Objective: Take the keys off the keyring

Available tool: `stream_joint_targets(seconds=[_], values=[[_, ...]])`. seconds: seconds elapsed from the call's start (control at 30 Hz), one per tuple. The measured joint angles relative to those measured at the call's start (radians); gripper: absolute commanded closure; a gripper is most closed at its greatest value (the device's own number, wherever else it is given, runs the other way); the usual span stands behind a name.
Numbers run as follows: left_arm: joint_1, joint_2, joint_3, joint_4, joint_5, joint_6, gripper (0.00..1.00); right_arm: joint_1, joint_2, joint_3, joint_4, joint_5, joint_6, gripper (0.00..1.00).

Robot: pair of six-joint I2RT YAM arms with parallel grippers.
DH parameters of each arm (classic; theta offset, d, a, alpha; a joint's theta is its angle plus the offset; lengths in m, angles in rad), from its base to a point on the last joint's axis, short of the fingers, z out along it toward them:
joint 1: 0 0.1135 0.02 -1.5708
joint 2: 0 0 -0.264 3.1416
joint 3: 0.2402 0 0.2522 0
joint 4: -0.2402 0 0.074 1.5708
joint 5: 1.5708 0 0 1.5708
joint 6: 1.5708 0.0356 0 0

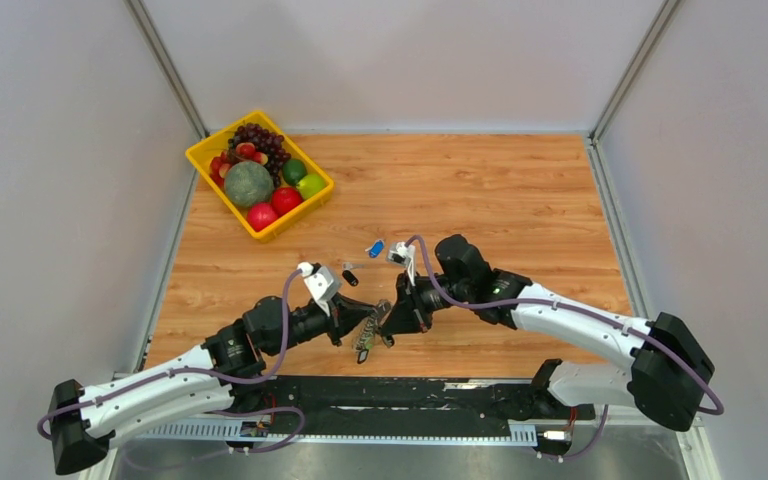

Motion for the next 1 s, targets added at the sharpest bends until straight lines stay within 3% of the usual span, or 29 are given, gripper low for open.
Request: stream_joint_targets(seconds=[0.5,1.0], values=[[0.008,0.143,0.070,0.030,0.026,0.076,1.00,0.005,-0.020,0.142,-0.241,0.066,-0.079,1.00],[0.010,0.157,0.072,0.018,0.021,0.106,1.00,-0.052,-0.066,0.169,-0.302,0.087,-0.088,1.00]])
